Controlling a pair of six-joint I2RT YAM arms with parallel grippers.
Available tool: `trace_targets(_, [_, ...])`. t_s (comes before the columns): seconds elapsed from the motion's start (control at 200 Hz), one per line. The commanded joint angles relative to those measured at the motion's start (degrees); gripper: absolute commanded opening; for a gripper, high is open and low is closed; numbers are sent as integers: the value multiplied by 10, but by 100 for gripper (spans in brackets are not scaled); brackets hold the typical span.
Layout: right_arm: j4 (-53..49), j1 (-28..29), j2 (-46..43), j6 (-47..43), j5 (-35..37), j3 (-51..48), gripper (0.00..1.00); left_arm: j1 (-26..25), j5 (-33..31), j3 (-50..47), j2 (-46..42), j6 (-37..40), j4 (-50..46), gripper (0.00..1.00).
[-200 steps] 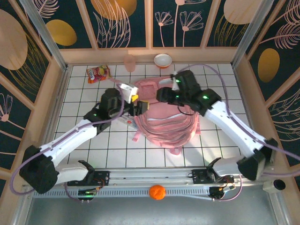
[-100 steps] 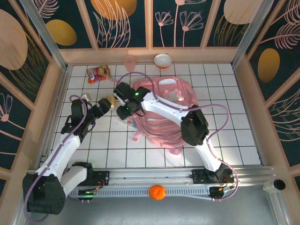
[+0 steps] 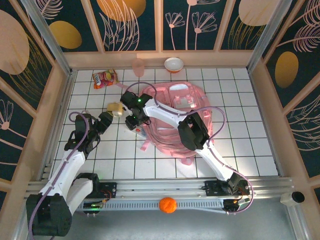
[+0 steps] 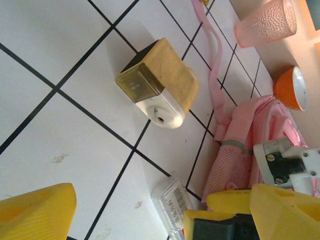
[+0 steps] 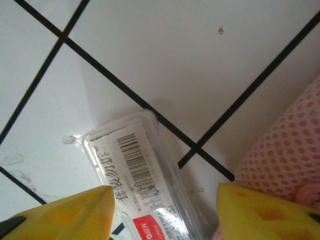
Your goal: Pack books, pencil case, and school supplies into a backpack
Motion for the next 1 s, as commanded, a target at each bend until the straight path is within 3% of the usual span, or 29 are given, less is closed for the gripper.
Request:
trace_targets(0.0, [-4, 1, 28, -1, -30, 15, 56, 3, -5, -8, 3, -6, -11, 89])
trace_targets(0.365, [-6, 13, 67, -4, 13, 15, 56, 3, 5, -2, 16, -4, -1, 89])
trace_targets(0.555, [0, 16, 66, 9, 38, 14, 47, 3, 5, 6, 16, 1, -5, 89])
trace_targets(0.711, [-4, 21, 78, 17, 41, 21, 54, 3, 6, 11, 14, 2, -10, 89])
trace_targets(0.996, [-50, 29, 95, 41, 88, 36, 56, 3, -1, 16, 7, 9, -19, 89])
